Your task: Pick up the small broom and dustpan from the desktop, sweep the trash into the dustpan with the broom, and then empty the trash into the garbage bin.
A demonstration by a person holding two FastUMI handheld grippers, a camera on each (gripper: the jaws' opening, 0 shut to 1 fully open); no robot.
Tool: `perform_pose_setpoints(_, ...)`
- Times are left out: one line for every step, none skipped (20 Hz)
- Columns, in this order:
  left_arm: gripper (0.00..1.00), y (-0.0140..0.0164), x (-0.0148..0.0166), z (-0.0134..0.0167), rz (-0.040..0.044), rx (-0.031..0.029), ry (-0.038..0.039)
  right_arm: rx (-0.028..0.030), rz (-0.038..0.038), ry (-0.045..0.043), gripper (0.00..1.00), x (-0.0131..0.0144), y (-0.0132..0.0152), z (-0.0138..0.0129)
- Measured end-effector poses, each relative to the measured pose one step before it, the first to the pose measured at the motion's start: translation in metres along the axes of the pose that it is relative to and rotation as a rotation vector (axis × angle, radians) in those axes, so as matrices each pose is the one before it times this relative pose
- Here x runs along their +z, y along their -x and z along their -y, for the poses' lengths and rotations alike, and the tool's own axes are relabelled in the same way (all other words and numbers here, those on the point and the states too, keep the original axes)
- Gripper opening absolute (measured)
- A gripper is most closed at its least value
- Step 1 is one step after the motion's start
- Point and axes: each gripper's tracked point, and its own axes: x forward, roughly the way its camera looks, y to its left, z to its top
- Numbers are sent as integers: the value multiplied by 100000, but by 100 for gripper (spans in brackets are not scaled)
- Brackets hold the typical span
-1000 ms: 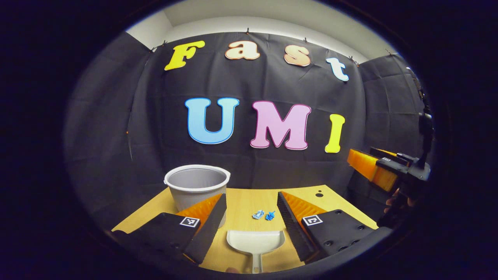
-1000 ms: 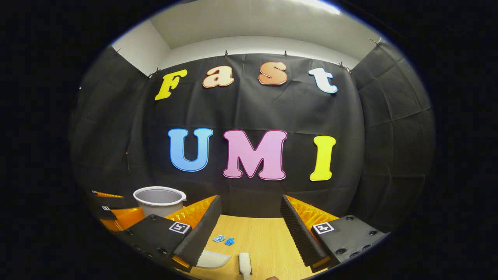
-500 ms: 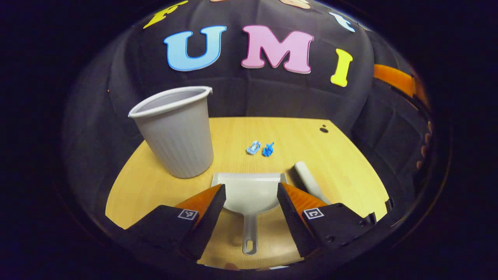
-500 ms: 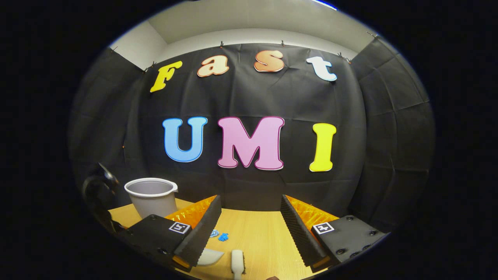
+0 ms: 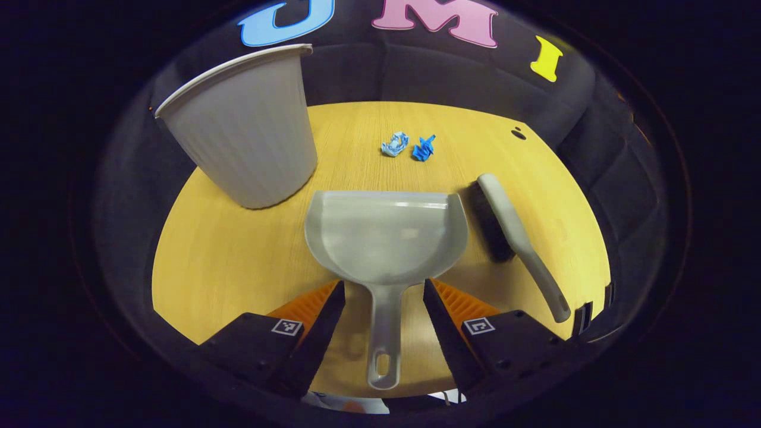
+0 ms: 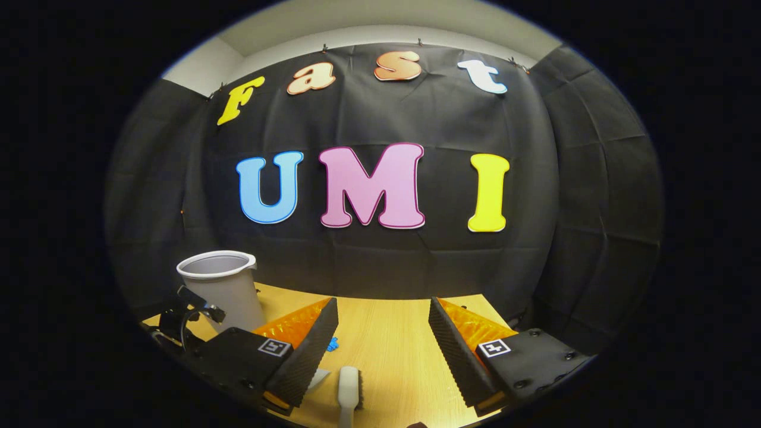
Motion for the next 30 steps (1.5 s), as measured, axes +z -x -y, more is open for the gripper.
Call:
perform_pose_setpoints(81,-535,-357,301,-4650,-1259,-5,4,-1570,-151,98,-551,-247,125)
perform_pose_setpoints(81,-496,-439,-20,-4991,1231,-269,75,-1468,408,98,-516,-85,91)
perform_pose_setpoints(81,-352,-304,-142,-3720,968,-852,-131,-651,730,98,-277,-72,174)
perform_pose_setpoints(81,-328,50,290,-1305,-98,-1121,259,-722,297,98,-164,48,32)
perform_pose_setpoints(81,-334,444,49,-90,247,-1316,222,81,401,94,-226,102,106)
perform_pose_setpoints(81,-393,124,-232,-1773,1053,-1377,22,66,-191,98,-39,12,124)
perform_pose_setpoints(81,-321,217,-162,-2668,533,-827,364,-732,-625,98,-485,-62,-31)
perform_pose_setpoints(81,-415,-181,65,-3840,-576,-207,535,-2184,-720,94,-748,-226,-116)
perform_pose_setpoints(81,-447,-132,-87,-3348,555,377,377,-3052,-922,98,-863,-237,-42)
perform_pose_setpoints(79,-451,25,-107,-2073,-133,264,377,-2824,-1412,98,-644,-69,-43)
perform_pose_setpoints(77,-154,145,46,-1351,-881,5,310,-1877,-1429,98,-422,-14,-62)
perform_pose_setpoints(77,-281,-253,-282,-1721,538,518,315,-1788,-1040,98,-443,-68,-20)
perform_pose_setpoints(57,-257,-71,-20,-1596,-788,226,292,-1854,-674,98,-442,-85,-100)
perform_pose_setpoints(52,-54,40,385,-625,-2684,795,476,-2258,-424,98,-537,-170,-174)
perform_pose_setpoints(47,112,55,151,-842,-1209,1063,797,-2860,-347,98,-702,-176,-183)
perform_pose_setpoints(39,-180,63,-33,-657,-346,-1113,1313,-3602,-517,98,-907,-114,-356)
perform_pose_setpoints(31,47,-17,-25,-513,19,-2295,1229,-4150,-630,98,-954,-115,-472)
perform_pose_setpoints(31,37,44,7,709,-239,-1379,1243,-4011,-556,98,-1043,-96,-443)
perform_pose_setpoints(31,41,85,-62,1125,-847,-730,1397,-3672,-660,98,-816,-86,-517)
perform_pose_setpoints(31,46,-14,-55,952,-1066,-302,1519,-3728,-527,98,-793,128,-600)
perform_pose_setpoints(30,-18,6,-58,1128,-1177,-38,840,-3872,525,98,-912,-182,-508)
perform_pose_setpoints(29,67,-72,-10,1081,-1187,906,437,-5898,1804,98,-1389,-576,-420)
perform_pose_setpoints(30,-60,-73,-87,1280,-684,875,-152,-6380,2599,97,-1473,-374,169)
perform_pose_setpoints(30,-100,-358,-216,684,258,546,68,-6456,2718,98,-1566,-709,-85)
perform_pose_setpoints(31,6,-349,-144,974,475,205,479,-6205,1446,98,-1309,-949,-427)
perform_pose_setpoints(30,154,-561,-68,451,108,169,1189,-6356,1295,98,-1192,-1239,-418)
perform_pose_setpoints(30,120,-412,-79,785,-95,352,7,-6246,977,98,-1234,-1179,-216)
perform_pose_setpoints(30,52,-441,-46,442,-325,551,236,-5894,-788,98,-1149,-1262,-96)
perform_pose_setpoints(30,31,-226,-41,585,-388,695,-546,-6097,-1473,99,-1097,-951,4)
perform_pose_setpoints(30,103,-275,-63,488,-308,999,-357,-5223,-3001,99,-533,-712,580)
